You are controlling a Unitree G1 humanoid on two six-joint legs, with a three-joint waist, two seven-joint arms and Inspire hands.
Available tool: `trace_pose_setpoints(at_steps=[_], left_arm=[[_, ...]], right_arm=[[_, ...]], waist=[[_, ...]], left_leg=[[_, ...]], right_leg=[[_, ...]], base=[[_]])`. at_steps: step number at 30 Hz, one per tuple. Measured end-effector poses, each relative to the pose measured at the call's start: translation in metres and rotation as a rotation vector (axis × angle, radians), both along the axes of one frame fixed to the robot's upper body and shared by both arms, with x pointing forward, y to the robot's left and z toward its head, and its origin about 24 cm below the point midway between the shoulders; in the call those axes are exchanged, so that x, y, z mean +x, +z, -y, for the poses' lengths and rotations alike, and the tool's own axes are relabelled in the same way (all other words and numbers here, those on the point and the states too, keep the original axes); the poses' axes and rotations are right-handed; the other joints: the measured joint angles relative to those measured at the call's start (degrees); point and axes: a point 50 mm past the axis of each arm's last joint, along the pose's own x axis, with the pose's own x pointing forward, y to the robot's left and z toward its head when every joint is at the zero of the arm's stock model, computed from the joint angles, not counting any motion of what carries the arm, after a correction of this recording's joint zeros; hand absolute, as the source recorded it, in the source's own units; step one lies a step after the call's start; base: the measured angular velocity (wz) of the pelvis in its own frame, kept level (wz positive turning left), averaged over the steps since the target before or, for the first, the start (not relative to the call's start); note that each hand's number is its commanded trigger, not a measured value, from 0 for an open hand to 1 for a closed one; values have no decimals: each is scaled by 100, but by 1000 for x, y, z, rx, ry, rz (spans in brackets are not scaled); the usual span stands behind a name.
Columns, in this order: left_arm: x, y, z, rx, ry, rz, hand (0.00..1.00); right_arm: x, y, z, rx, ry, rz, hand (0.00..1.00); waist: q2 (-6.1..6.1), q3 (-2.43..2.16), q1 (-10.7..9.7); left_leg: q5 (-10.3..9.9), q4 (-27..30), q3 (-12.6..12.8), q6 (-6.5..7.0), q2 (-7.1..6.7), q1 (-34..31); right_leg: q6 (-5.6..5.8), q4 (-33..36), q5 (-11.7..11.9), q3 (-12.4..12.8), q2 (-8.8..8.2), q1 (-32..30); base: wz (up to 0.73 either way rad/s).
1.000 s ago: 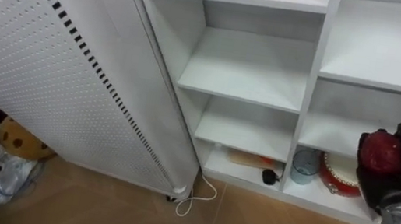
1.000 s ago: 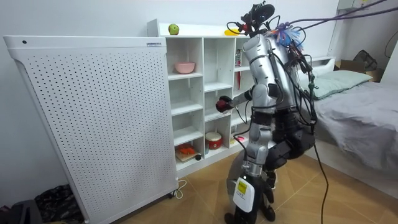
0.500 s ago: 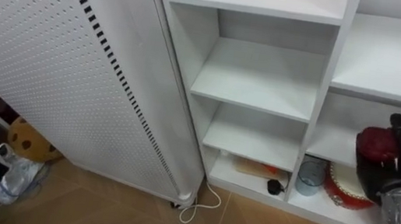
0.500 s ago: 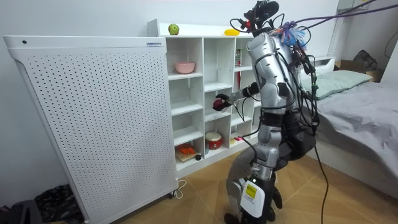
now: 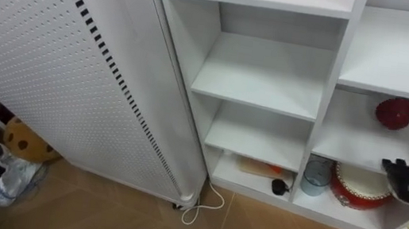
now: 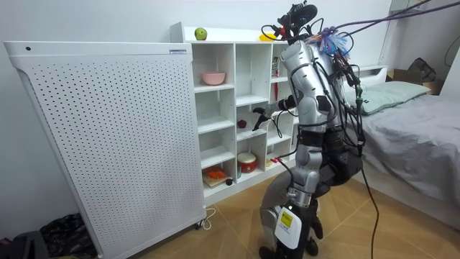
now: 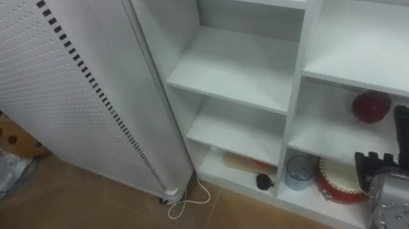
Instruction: Arrange fruit in the closet
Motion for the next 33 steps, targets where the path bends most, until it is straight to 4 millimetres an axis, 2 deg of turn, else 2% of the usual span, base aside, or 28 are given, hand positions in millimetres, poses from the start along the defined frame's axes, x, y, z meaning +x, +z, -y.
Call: trace_pose_setpoints(at_steps=[12,19,21,24,26,27,29,30,32,33], left_arm=[[-1,1,-1,29,-12,26,0],[-6,1,-1,28,-7,14,0],[-6,1,-1,24,-8,8,0],[-11,0,-1,5,-11,-14,0],[-17,-1,-5,-1,-11,-45,0],[-19,-1,-6,0,-5,-54,0],[-24,-1,-14,2,53,-70,0],[-26,0,-16,5,71,-69,0],[-27,2,-26,14,132,-63,0],[-27,3,-28,17,148,-58,0]], right_arm=[[-2,3,2,20,-25,-34,0],[-4,-7,5,-15,-13,-25,0],[-7,-17,8,-27,-10,-25,0],[-15,-47,13,-51,9,-79,0],[-33,-85,21,-71,19,-159,0],[-39,-96,23,-87,29,-190,0],[-66,-134,29,-161,78,-298,0],[-73,-143,30,-178,91,-329,0],[-106,-178,34,-261,163,-459,0],[-115,-185,35,-280,183,-490,0]], waist=[[-2,4,-13],[2,37,-6],[7,74,-2],[36,132,27],[34,147,14],[34,147,18],[20,150,15],[18,149,14],[6,139,2],[-11,134,-7]], left_leg=[[-40,25,22,41,-7,46],[-93,-14,-8,20,59,367],[-108,-44,-12,17,58,508],[-166,-165,-51,-6,52,836],[-166,-313,-84,-11,36,1118],[-165,-347,-101,-12,26,1194],[-165,-478,-142,-14,-2,1446],[-165,-514,-148,-15,-1,1506],[-158,-671,-202,-28,17,1750],[-158,-740,-205,-30,15,1825]], right_leg=[[45,-14,-22,-4,0,68],[77,-161,-28,-10,120,433],[92,-194,-37,-16,126,576],[109,-343,-40,-45,134,918],[119,-493,-34,-160,109,1237],[126,-532,-33,-182,107,1321],[165,-666,-53,-263,107,1616],[166,-716,-51,-307,112,1691],[212,-967,-23,-381,220,2000],[227,-1038,-12,-399,231,2080]], base=[[0],[-3],[0],[0],[7],[11],[11],[8],[7],[9]])
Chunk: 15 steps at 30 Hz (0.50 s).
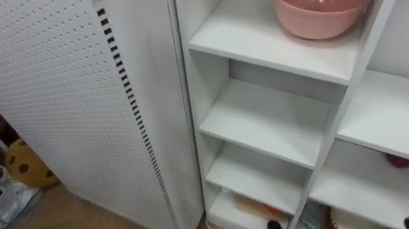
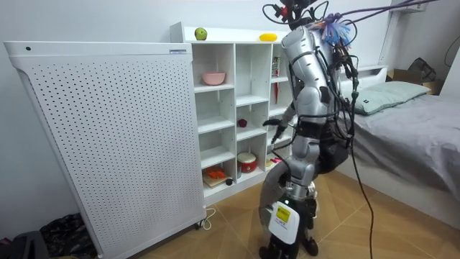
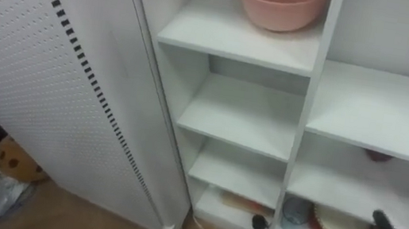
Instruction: Arrange fruit in the closet
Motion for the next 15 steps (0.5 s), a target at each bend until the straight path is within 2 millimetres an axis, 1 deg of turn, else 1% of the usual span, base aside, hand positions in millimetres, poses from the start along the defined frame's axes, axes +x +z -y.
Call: trace_pose_setpoints(at_steps=[2,3,4,5,6,7,8,9,10,11,12,14,15], left_arm=[[-1,3,-10,24,47,11,0],[-2,3,-12,33,54,11,0],[-7,4,-13,41,63,5,0],[-10,4,-14,43,56,-5,0],[-11,4,-14,43,56,-7,0],[-11,4,-14,45,48,-7,0],[-12,4,-12,46,29,-8,0],[-13,4,-11,46,18,-6,0],[-11,4,-8,40,14,11,0],[-8,3,-4,30,13,26,0],[-7,3,-3,25,14,31,0],[-5,2,0,23,9,44,0],[-4,2,2,27,-3,43,0]], right_arm=[[-43,-35,0,-64,96,-165,0],[-56,-45,-2,-80,130,-221,0],[-81,-63,-9,-97,201,-322,0],[-103,-78,-18,-117,295,-416,0],[-115,-84,-22,-126,350,-461,0],[-134,-95,-30,-141,452,-540,0],[-155,-105,-37,-135,526,-607,0],[-165,-109,-41,-122,548,-635,0],[-183,-116,-48,-103,585,-680,0],[-194,-120,-54,-91,612,-707,0],[-197,-121,-57,-84,621,-714,0],[-205,-126,-70,-69,676,-733,0],[-206,-127,-72,-72,695,-741,0]], waist=[[-87,-10,-68],[-122,-21,-75],[-170,-58,-94],[-211,-120,-207],[-234,-143,-264],[-314,-161,-316],[-365,-176,-343],[-388,-207,-352],[-426,-231,-381],[-452,-229,-462],[-448,-218,-506],[-493,-228,-680],[-492,-227,-705]], left_leg=[[26,-296,-57,-33,-50,402],[31,-375,-70,-39,-56,532],[40,-493,-84,-56,-32,793],[39,-662,-106,-77,-10,1041],[50,-768,-131,-92,-11,1178],[78,-1001,-150,-117,-12,1486],[95,-1197,-147,-140,-5,1797],[95,-1289,-147,-150,8,1941],[98,-1455,-144,-170,33,2209],[101,-1608,-146,-187,55,2443],[107,-1690,-141,-196,52,2559],[121,-1954,-96,-222,47,2959],[119,-2003,-74,-226,52,3072]], right_leg=[[40,-267,30,-106,10,425],[57,-346,40,-113,31,557],[86,-546,54,-144,103,861],[118,-827,93,-220,188,1185],[131,-959,117,-253,215,1348],[157,-1219,162,-246,299,1663],[177,-1525,252,-269,398,2001],[188,-1688,295,-280,455,2174],[209,-1945,365,-299,539,2472],[228,-2165,425,-314,600,2746],[239,-2279,461,-314,630,2880],[264,-2607,529,-282,712,3278],[274,-2662,548,-251,728,3355]], base=[[12],[5],[0],[8],[13],[7],[0],[-8],[-4],[-4],[-6],[-11],[-16]])
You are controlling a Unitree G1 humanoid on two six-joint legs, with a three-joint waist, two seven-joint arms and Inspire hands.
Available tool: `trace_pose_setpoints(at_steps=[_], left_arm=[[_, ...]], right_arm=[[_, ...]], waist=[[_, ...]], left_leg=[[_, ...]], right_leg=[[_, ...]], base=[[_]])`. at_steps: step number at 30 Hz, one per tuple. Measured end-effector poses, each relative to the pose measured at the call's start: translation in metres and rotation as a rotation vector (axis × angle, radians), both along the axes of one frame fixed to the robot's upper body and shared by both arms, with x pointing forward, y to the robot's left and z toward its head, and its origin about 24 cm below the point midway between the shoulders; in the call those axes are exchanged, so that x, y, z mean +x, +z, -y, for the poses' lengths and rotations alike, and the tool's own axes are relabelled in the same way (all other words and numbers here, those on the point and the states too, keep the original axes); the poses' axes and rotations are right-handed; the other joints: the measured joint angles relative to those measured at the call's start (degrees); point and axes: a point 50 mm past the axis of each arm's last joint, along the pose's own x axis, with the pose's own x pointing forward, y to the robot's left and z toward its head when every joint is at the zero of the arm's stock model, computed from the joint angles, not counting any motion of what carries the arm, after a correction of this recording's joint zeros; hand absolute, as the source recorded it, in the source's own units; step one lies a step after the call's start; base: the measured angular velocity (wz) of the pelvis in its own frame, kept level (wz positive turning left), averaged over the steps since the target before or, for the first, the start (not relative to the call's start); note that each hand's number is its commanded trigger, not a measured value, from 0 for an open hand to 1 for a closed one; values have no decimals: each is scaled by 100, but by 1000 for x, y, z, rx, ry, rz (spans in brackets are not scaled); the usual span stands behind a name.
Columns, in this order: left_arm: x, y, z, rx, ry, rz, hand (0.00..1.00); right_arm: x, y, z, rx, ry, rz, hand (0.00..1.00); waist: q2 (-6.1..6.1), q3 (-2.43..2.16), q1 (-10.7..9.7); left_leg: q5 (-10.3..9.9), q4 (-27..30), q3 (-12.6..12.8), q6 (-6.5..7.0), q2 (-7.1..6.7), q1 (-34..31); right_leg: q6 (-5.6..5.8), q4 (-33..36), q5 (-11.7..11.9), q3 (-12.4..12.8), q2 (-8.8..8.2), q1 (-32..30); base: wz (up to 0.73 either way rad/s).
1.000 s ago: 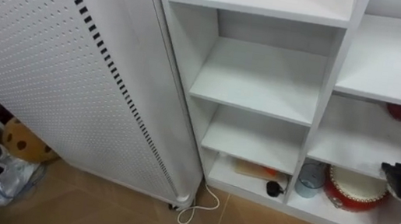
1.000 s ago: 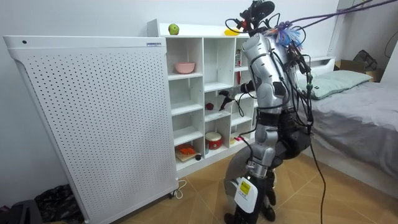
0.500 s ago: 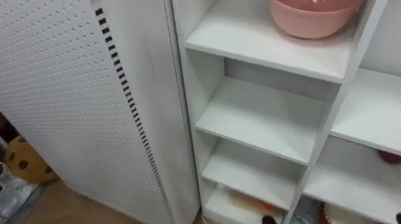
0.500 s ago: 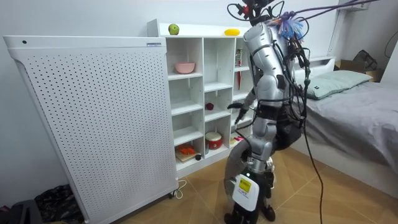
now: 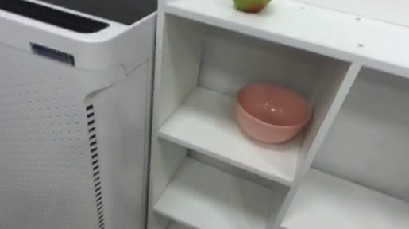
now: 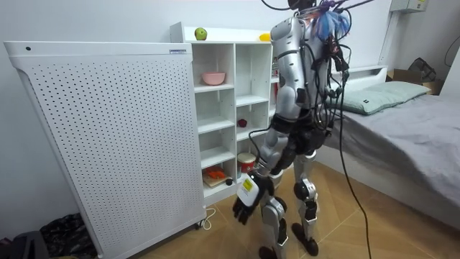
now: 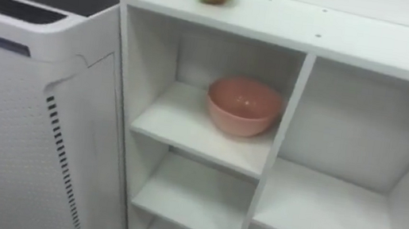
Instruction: Arrange fruit in the closet
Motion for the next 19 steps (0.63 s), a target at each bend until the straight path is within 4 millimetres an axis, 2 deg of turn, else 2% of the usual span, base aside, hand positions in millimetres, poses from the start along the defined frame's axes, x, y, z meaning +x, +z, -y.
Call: trace_pose_setpoints(at_steps=[3,5,6,7,9,10,12,13,14,15,16,19], left_arm=[[3,-2,8,13,-8,3,0],[4,-4,13,12,16,-2,0],[5,-5,13,10,19,-4,0],[7,-5,14,10,23,-6,0],[9,-5,12,13,48,-1,0],[6,-5,10,16,76,-9,0],[1,-7,11,19,109,-36,0],[-1,-7,12,16,116,-46,0],[-2,-8,14,12,120,-54,0],[-2,-8,15,10,121,-58,0],[-4,-9,15,5,134,-65,0],[-8,-10,14,10,143,-93,0]], right_arm=[[-5,-4,-11,0,92,-32,0],[-10,-6,-18,6,130,-49,0],[-11,-6,-19,7,133,-52,0],[-15,-7,-21,9,135,-61,0],[-20,-8,-23,13,130,-74,0],[-26,-9,-24,16,126,-91,0],[-34,-9,-23,16,109,-119,0],[-41,-10,-23,17,101,-143,0],[-47,-10,-23,15,81,-157,0],[-48,-10,-22,14,73,-159,0],[-52,-10,-22,14,63,-170,0],[-53,-10,-22,17,74,-181,0]], waist=[[-9,-7,-178],[-30,6,-375],[-53,27,-416],[-21,7,-446],[-24,4,-488],[-47,18,-552],[-24,5,-594],[-32,16,-612],[-4,-2,-624],[6,-9,-634],[-13,9,-653],[-13,-1,-707]], left_leg=[[11,-225,90,-18,17,408],[16,-391,141,-27,-10,665],[16,-410,145,-27,-10,714],[18,-476,174,-31,-9,800],[25,-567,192,-40,-9,914],[33,-612,227,-50,-8,1015],[32,-675,294,-54,-4,1160],[32,-711,318,-55,-4,1215],[32,-725,339,-55,-4,1238],[32,-733,347,-55,-7,1255],[32,-745,363,-55,-7,1318],[29,-766,413,-58,7,1447]], right_leg=[[25,-218,53,109,45,340],[40,-355,66,187,73,604],[40,-358,66,193,74,644],[40,-355,66,270,80,678],[40,-358,66,396,100,707],[40,-374,66,489,115,769],[41,-451,66,531,129,877],[41,-447,66,581,132,901],[41,-447,66,636,135,904],[41,-447,66,650,136,906],[40,-441,67,704,143,932],[39,-437,68,802,158,993]], base=[[-18],[-9],[0],[-15],[-22],[-21],[-19],[-15],[-16],[-19],[-18],[-9]])
